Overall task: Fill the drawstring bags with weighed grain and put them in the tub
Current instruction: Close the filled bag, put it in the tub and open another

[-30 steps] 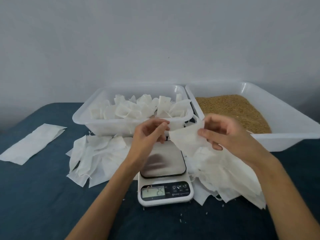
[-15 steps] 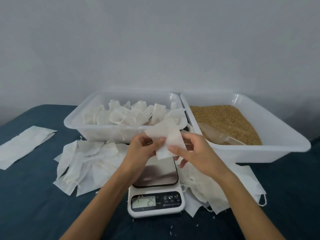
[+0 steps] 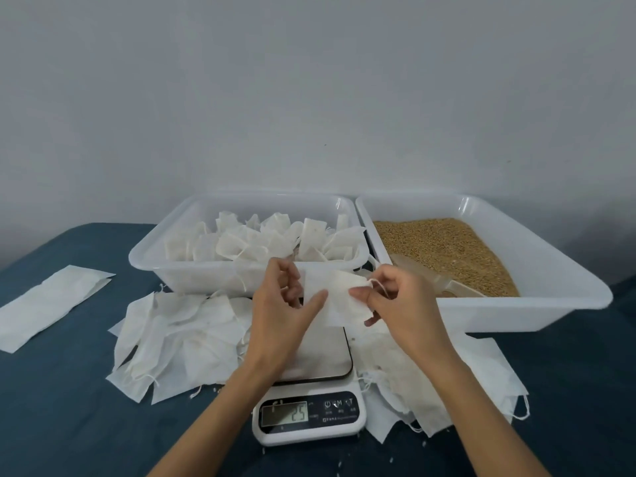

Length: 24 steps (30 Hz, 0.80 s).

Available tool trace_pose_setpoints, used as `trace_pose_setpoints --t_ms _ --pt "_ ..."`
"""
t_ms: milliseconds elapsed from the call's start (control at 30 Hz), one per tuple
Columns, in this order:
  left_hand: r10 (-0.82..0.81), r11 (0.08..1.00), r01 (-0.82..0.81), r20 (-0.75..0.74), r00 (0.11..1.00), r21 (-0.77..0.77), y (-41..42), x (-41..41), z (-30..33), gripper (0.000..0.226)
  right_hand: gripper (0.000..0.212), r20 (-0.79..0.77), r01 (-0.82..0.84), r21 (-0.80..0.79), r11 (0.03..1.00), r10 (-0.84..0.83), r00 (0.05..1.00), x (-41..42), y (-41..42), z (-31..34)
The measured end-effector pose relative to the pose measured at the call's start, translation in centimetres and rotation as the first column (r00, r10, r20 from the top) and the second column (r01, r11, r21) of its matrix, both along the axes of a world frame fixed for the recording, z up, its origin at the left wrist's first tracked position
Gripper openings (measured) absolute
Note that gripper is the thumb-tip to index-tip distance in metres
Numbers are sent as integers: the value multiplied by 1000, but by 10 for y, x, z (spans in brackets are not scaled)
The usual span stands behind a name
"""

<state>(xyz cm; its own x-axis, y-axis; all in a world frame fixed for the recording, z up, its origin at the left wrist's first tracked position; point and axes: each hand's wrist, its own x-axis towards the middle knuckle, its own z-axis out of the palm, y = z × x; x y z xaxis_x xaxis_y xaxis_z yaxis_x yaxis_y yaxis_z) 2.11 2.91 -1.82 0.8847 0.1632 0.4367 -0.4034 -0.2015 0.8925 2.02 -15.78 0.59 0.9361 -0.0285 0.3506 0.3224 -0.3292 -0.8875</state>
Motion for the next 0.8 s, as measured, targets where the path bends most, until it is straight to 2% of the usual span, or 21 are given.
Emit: trace_pose_setpoints --t_ms 67,167,267,367,433,500,567,700,800 --pt "6 1000 -5 51 999 -23 1 1 0 39 26 24 51 -36 998 -50 998 -3 1 0" --pt "-195 981 195 47 980 13 1 -1 -1 28 32 55 71 -61 996 -68 996 -4 3 -1" --pt "-369 929 369 -4 929 -4 -7 -4 -3 14 32 56 6 -68 998 -2 998 -2 6 -4" --pt "-354 935 355 -5 935 20 -10 -4 -7 16 18 18 -119 -50 992 120 993 1 9 -6" --pt "-323 946 323 -14 946 28 -7 -1 -8 20 14 -35 -195 26 980 196 980 1 11 -8" --pt "-312 950 313 -32 949 14 -5 0 -8 26 15 -82 -197 128 972 208 975 0 13 -10" --pt "-346 938 345 -48 937 -23 -5 0 -6 26 6 -113 -172 229 958 202 973 -2 13 -7" --pt "-450 892 443 -79 890 -92 -4 -1 -3 8 18 -118 -205 384 900 269 956 -4 10 -2" --pt "-426 893 403 -85 901 -199 -3 0 1 14 13 -79 -212 404 890 265 961 -7 12 2"
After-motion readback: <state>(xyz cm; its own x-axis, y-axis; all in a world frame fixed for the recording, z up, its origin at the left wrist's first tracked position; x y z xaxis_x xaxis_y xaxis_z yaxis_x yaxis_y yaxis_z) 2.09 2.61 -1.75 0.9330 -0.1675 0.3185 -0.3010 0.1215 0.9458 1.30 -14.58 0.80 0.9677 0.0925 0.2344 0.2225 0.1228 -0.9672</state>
